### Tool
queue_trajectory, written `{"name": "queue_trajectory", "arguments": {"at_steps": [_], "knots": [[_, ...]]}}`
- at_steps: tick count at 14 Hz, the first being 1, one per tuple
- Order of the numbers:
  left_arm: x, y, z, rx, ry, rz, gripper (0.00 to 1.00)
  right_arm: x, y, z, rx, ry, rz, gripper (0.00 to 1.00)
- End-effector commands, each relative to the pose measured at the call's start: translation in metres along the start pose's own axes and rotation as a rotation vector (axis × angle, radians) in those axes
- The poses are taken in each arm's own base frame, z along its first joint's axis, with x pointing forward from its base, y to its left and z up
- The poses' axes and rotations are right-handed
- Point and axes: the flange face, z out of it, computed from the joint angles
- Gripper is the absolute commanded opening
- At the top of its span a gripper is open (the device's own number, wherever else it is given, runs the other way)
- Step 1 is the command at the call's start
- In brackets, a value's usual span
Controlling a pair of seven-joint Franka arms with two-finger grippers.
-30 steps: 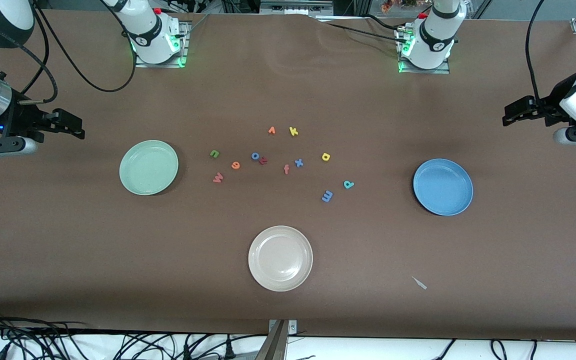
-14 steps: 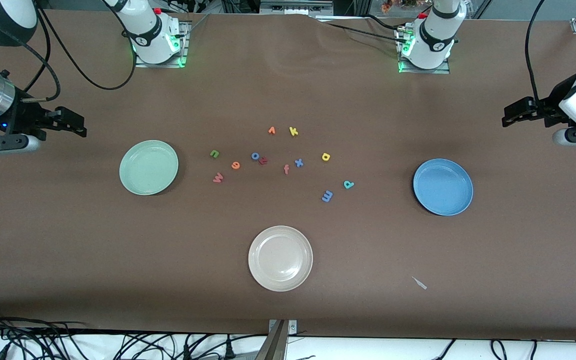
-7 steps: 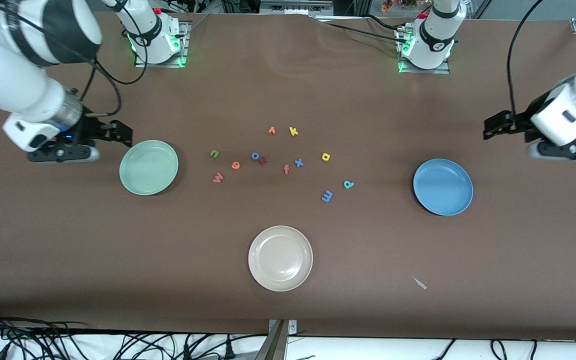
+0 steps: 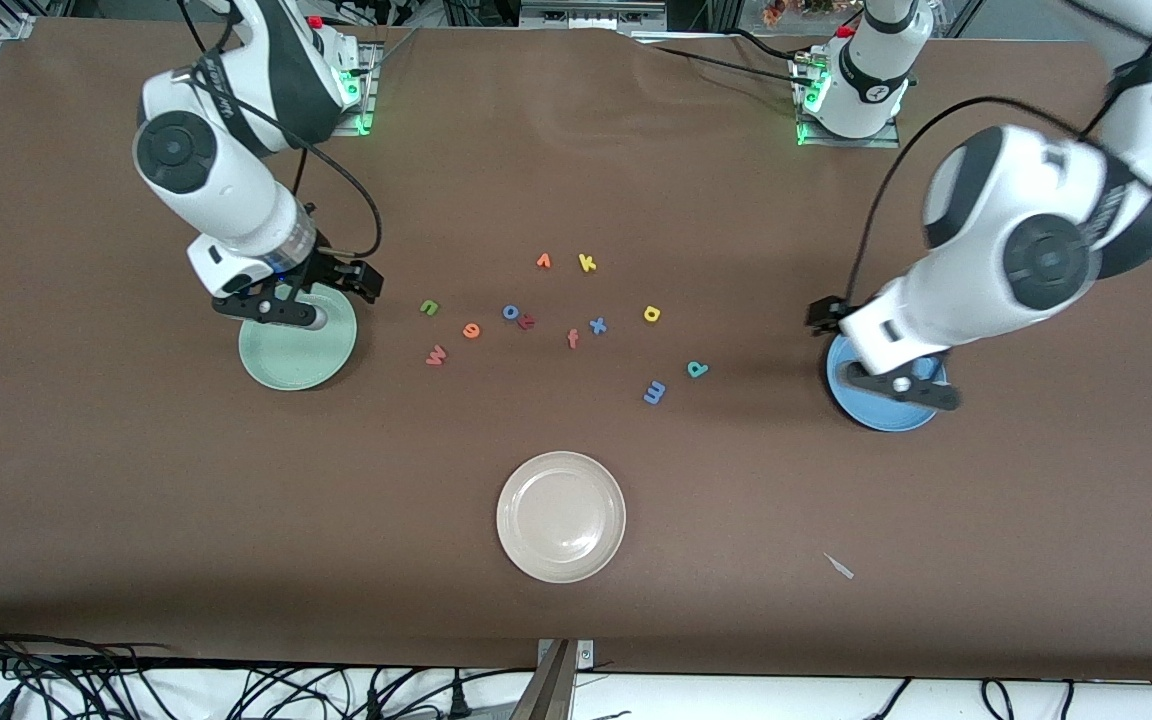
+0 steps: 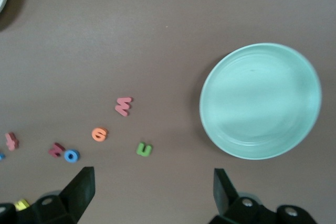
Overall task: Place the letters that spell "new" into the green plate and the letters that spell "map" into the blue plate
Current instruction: 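Reach the right gripper to green U while the left gripper reaches blue E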
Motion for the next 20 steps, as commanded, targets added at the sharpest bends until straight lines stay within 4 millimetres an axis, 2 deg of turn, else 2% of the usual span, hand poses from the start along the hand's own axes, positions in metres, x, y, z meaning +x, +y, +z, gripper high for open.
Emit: {"name": "queue_trajectory", "arguments": {"at_steps": [1, 3, 4, 6, 9, 10, 11, 13, 18, 20], "knots": [[0.027, 0.043, 0.025, -0.011, 0.039, 0.075, 1.0, -0.017, -0.014, 0.053, 0.025, 0.033, 0.081, 1.0], [0.042, 0.078, 0.061, -0.014, 0.064, 0.136, 1.0, -0.032, -0.029, 0.087, 0.054, 0.047, 0.137, 1.0], [0.048, 0.083, 0.073, -0.019, 0.077, 0.141, 1.0, -0.037, -0.036, 0.096, 0.052, 0.036, 0.14, 1.0], [0.054, 0.109, 0.095, -0.021, 0.097, 0.173, 1.0, -0.042, -0.042, 0.11, 0.041, 0.023, 0.152, 1.0], [0.066, 0.123, 0.124, -0.036, 0.148, 0.177, 1.0, -0.052, -0.047, 0.136, 0.014, 0.029, 0.173, 1.0], [0.068, 0.141, 0.137, -0.041, 0.169, 0.195, 1.0, -0.055, -0.047, 0.143, 0.007, 0.041, 0.173, 1.0], [0.068, 0.151, 0.149, -0.042, 0.177, 0.194, 1.0, -0.058, -0.045, 0.15, 0.0, 0.047, 0.167, 1.0], [0.074, 0.155, 0.168, -0.047, 0.202, 0.152, 1.0, -0.063, -0.041, 0.158, 0.004, 0.048, 0.164, 1.0], [0.072, 0.174, 0.214, -0.025, 0.167, 0.19, 1.0, -0.07, -0.036, 0.174, 0.018, 0.047, 0.165, 0.99], [0.072, 0.174, 0.223, -0.018, 0.158, 0.195, 1.0, -0.077, -0.03, 0.188, 0.037, 0.05, 0.165, 0.99]]}}
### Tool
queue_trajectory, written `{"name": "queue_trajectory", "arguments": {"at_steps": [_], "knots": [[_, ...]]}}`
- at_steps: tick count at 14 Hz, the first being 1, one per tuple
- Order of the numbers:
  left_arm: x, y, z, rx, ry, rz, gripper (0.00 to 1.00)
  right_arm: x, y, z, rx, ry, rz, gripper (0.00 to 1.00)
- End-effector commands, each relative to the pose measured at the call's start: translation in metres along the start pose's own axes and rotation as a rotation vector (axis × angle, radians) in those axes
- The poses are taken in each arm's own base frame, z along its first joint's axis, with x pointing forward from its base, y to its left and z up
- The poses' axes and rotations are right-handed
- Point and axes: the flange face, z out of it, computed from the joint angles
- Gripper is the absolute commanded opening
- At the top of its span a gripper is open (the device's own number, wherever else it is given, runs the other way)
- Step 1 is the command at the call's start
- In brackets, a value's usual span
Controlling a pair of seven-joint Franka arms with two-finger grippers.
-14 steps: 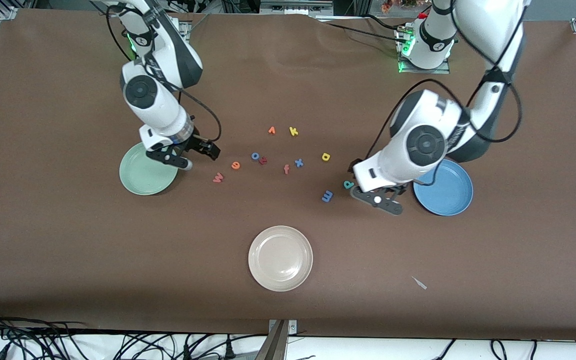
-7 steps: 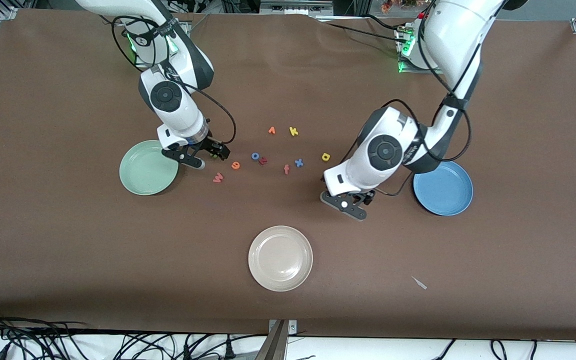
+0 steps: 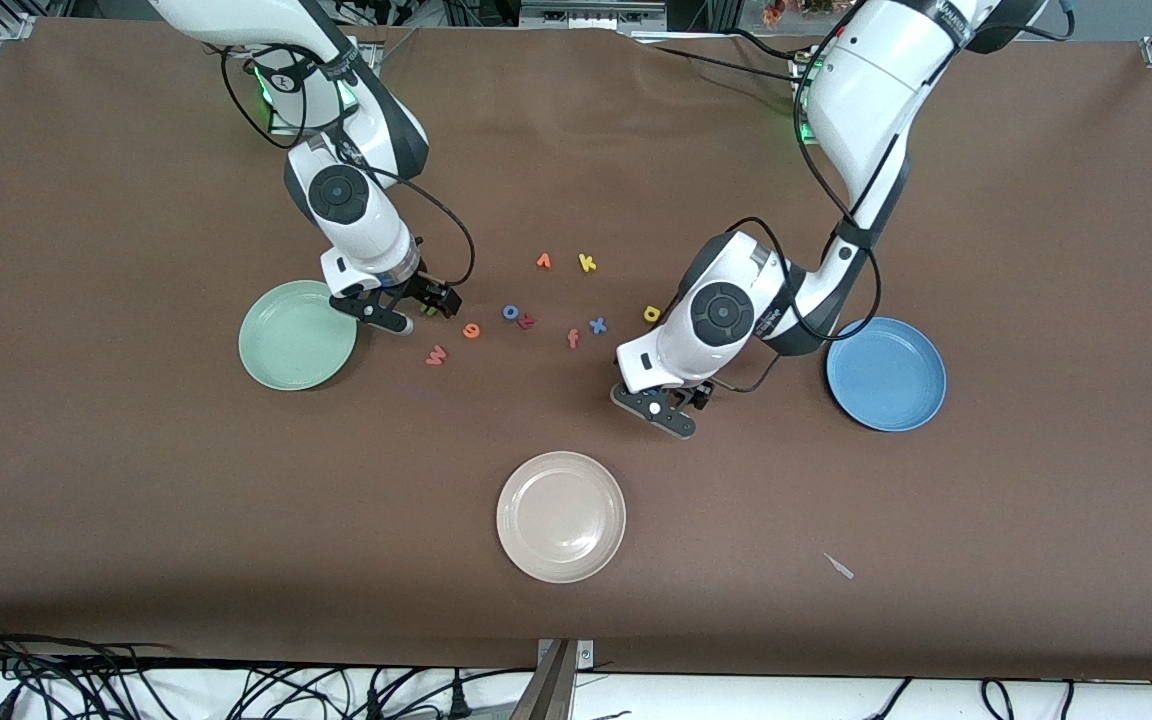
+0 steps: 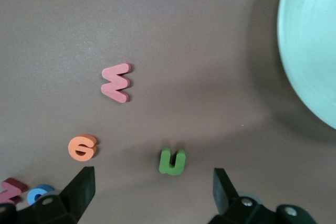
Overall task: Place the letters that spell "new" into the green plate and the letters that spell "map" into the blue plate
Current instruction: 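Grasp green U with the right gripper while the left gripper grasps blue E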
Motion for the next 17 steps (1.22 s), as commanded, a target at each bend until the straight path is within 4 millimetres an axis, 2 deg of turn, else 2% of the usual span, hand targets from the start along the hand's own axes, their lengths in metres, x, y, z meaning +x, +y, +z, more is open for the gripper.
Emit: {"name": "queue_trajectory", "arguments": {"at_steps": [1, 4, 6, 11, 14, 16, 17], "knots": [[0.005, 0.003, 0.013, 0.025, -0.003, 0.006, 1.0, -0.012, 0.011, 0.019, 0.014, 0.011, 0.006, 0.99], [0.002, 0.006, 0.025, 0.042, -0.018, 0.024, 1.0, -0.015, 0.017, 0.024, 0.005, 0.002, 0.012, 0.99], [0.001, 0.005, 0.03, 0.056, -0.025, 0.033, 0.99, -0.015, 0.017, 0.025, 0.004, 0.001, 0.012, 0.94], [-0.001, 0.007, 0.039, 0.064, -0.033, 0.004, 0.78, -0.016, 0.017, 0.039, 0.026, 0.0, 0.016, 0.92], [-0.001, 0.007, 0.04, 0.069, -0.033, -0.01, 0.49, -0.017, 0.016, 0.044, 0.029, 0.002, 0.014, 0.92], [-0.001, 0.006, 0.04, 0.081, -0.032, -0.002, 0.31, -0.017, 0.016, 0.044, 0.027, 0.003, 0.013, 0.86], [-0.001, 0.005, 0.041, 0.098, -0.031, 0.004, 0.28, -0.018, 0.015, 0.044, 0.026, 0.004, 0.01, 0.81]]}}
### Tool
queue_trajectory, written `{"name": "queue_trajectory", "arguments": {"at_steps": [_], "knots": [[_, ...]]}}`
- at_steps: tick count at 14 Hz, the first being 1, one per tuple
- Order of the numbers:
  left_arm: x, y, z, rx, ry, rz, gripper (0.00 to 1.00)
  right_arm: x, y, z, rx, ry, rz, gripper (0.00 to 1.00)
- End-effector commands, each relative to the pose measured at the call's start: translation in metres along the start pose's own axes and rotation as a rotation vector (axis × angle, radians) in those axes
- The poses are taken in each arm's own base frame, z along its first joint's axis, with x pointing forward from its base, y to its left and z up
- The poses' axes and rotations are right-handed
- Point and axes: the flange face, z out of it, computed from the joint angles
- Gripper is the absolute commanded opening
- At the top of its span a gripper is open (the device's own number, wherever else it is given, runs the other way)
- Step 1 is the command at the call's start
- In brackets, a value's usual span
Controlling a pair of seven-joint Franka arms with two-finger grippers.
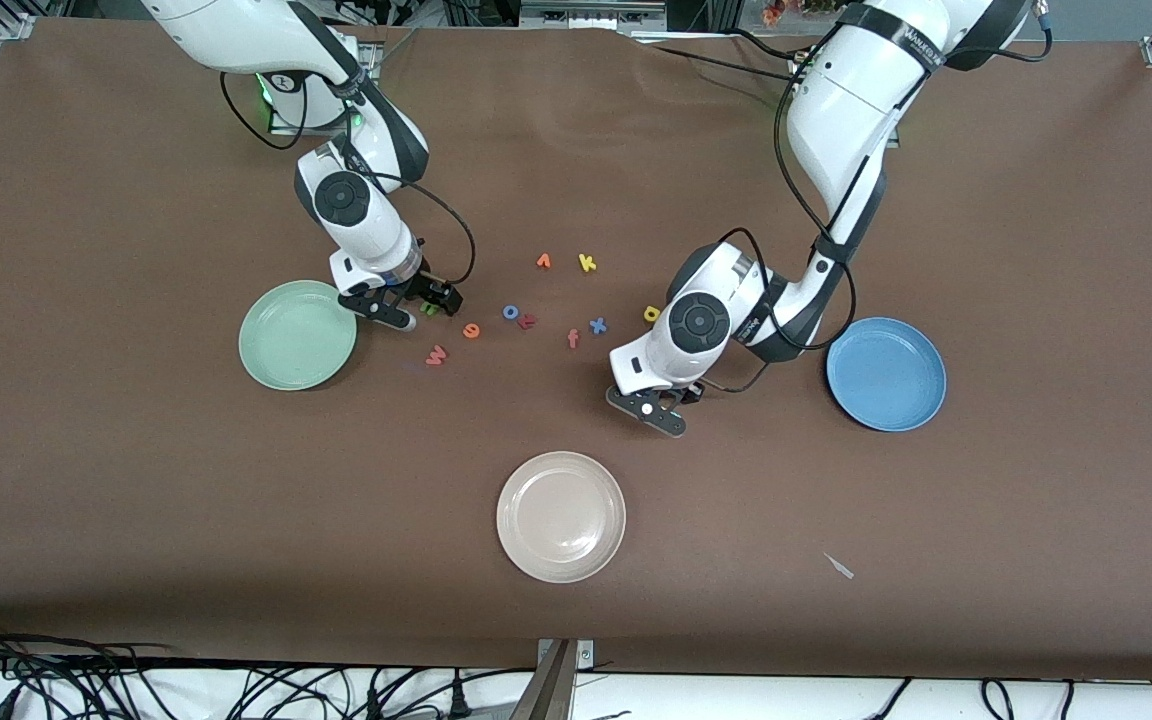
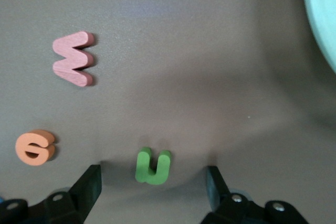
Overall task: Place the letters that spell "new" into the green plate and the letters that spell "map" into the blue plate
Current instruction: 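Grasp green U with the right gripper while the left gripper grasps blue E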
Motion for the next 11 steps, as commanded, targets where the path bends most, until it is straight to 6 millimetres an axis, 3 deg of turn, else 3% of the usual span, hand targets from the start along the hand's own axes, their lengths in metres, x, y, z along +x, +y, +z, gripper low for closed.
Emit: {"name": "queue_trajectory", "arguments": {"at_steps": [1, 3, 5, 7, 11], "knots": [[0.003, 0.005, 0.008, 0.064, 0.008, -0.005, 0.26, -0.003, -0.001, 0.001, 0.002, 0.019, 0.002, 0.75], [0.003, 0.004, 0.009, 0.097, 0.014, -0.017, 0.21, -0.003, 0.0, 0.001, 0.002, 0.018, 0.002, 0.56], [0.006, 0.005, 0.004, 0.098, 0.024, -0.017, 0.19, -0.003, -0.001, 0.001, 0.002, 0.019, 0.001, 0.42], [0.014, -0.001, -0.014, 0.097, 0.047, -0.026, 0.15, -0.003, -0.001, 0.001, 0.002, 0.019, 0.001, 0.33], [0.02, -0.045, -0.058, 0.097, -0.026, -0.047, 0.13, -0.003, -0.001, 0.0, 0.003, 0.02, -0.002, 0.24]]}}
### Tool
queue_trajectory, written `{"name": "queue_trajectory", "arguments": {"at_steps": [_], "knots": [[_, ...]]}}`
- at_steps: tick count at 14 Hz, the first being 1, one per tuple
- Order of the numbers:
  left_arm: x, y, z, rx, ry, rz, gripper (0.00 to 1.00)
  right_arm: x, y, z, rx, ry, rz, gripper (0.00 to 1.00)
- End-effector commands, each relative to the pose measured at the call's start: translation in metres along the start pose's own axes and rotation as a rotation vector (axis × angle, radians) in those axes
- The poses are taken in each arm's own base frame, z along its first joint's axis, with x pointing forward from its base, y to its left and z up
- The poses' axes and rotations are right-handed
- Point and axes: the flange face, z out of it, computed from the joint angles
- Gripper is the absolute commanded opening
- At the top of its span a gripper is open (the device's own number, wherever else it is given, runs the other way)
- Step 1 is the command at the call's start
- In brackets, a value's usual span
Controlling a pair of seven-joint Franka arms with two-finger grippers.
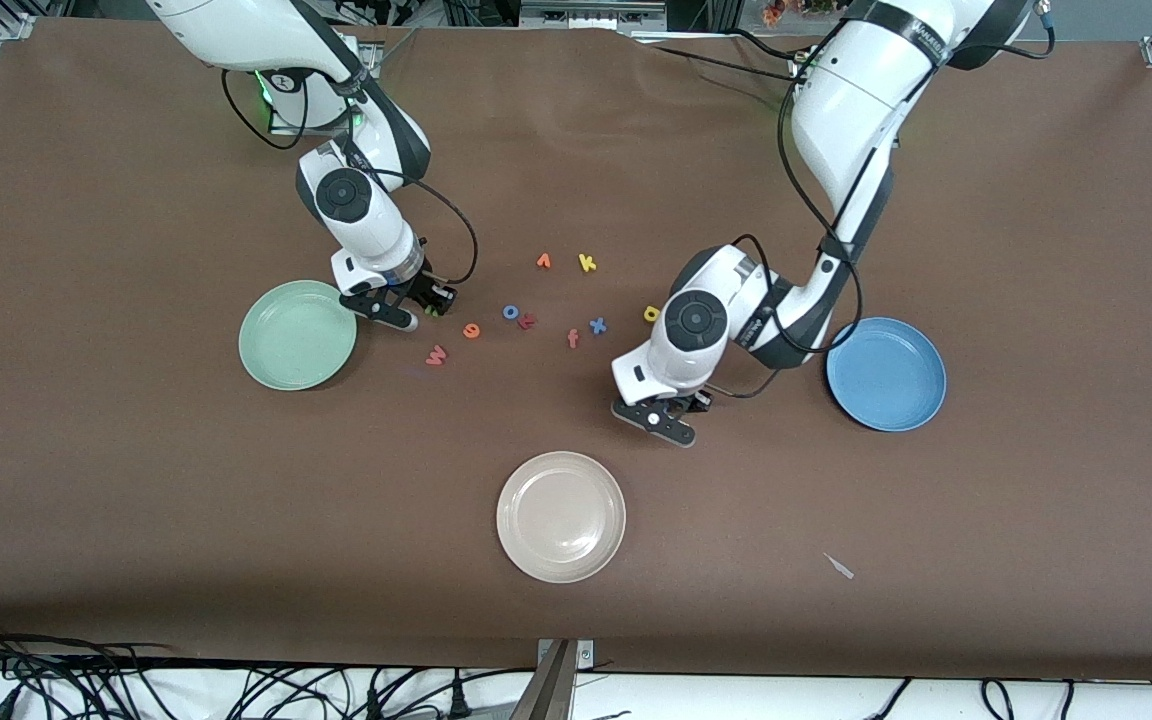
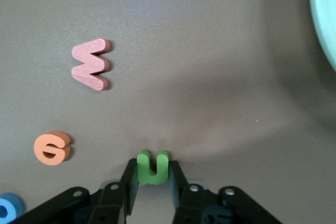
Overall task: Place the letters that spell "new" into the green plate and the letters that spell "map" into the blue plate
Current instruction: 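Drop U on the green plate while the left gripper drops E on the blue plate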
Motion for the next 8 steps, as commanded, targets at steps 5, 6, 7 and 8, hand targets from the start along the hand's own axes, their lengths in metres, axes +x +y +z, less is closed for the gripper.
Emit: {"name": "queue_trajectory", "arguments": {"at_steps": [5, 6, 7, 8], "knots": [[-0.011, -0.112, -0.055, -0.041, -0.191, 0.203, 0.13, 0.015, 0.001, -0.024, -0.059, 0.028, -0.036, 0.24], [-0.019, -0.128, -0.057, -0.052, -0.223, 0.254, 0.14, 0.022, 0.002, -0.032, -0.084, 0.038, -0.057, 0.24], [-0.027, -0.147, -0.055, -0.069, -0.258, 0.301, 0.14, 0.03, 0.006, -0.041, -0.105, 0.049, -0.083, 0.24], [-0.035, -0.166, -0.057, -0.084, -0.282, 0.327, 0.14, 0.042, 0.013, -0.053, -0.126, 0.053, -0.111, 0.24]]}}
